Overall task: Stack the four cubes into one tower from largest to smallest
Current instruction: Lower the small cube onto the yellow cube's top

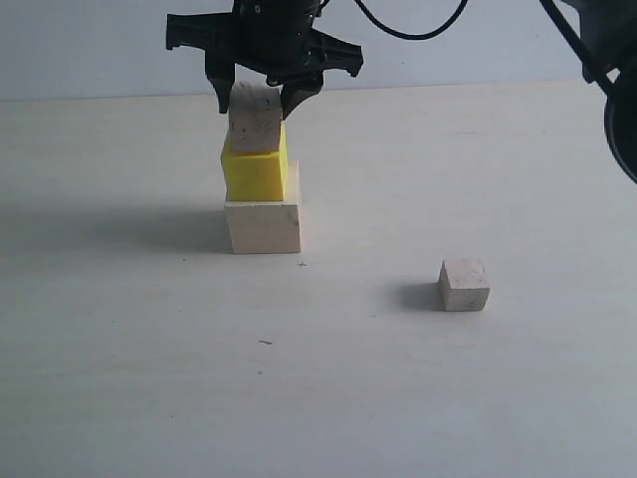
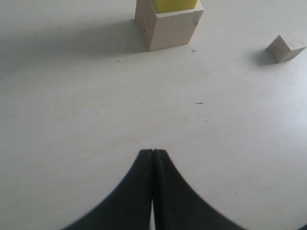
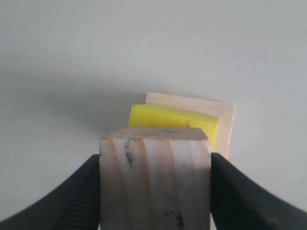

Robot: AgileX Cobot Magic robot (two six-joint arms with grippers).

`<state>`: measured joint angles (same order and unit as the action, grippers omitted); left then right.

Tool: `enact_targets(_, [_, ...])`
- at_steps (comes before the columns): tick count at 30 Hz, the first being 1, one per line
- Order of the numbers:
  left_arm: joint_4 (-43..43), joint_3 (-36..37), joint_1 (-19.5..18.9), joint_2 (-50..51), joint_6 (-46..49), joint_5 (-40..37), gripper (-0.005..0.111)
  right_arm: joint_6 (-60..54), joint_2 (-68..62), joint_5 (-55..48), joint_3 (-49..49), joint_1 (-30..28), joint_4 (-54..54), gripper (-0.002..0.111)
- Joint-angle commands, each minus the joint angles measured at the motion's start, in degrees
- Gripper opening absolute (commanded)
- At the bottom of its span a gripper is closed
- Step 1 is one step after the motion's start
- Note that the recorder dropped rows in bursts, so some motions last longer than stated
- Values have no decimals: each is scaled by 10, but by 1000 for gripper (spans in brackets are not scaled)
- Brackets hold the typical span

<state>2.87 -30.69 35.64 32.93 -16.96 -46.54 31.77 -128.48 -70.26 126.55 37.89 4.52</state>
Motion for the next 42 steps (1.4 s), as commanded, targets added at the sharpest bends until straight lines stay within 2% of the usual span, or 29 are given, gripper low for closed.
enact_targets(1, [-1, 1, 3, 2, 2, 0, 1, -2, 8, 3, 3, 1, -6, 0])
enact_targets(18, [-1, 1, 3, 2, 2, 0, 1, 10, 8, 3, 3, 1, -11, 2])
enact_targets(21, [-1, 1, 3, 2, 2, 0, 1, 15, 8, 3, 3, 1, -14, 12])
enact_targets(27, [-1, 1, 3, 2, 2, -3, 1, 29, 8, 3, 3, 1, -26, 42])
enact_targets(35, [-1, 1, 3, 2, 2, -2, 1, 16, 8, 3, 3, 1, -2, 50])
enact_targets(42, [-1, 1, 3, 2, 2, -4, 1, 2, 8, 3, 3, 1, -2, 64])
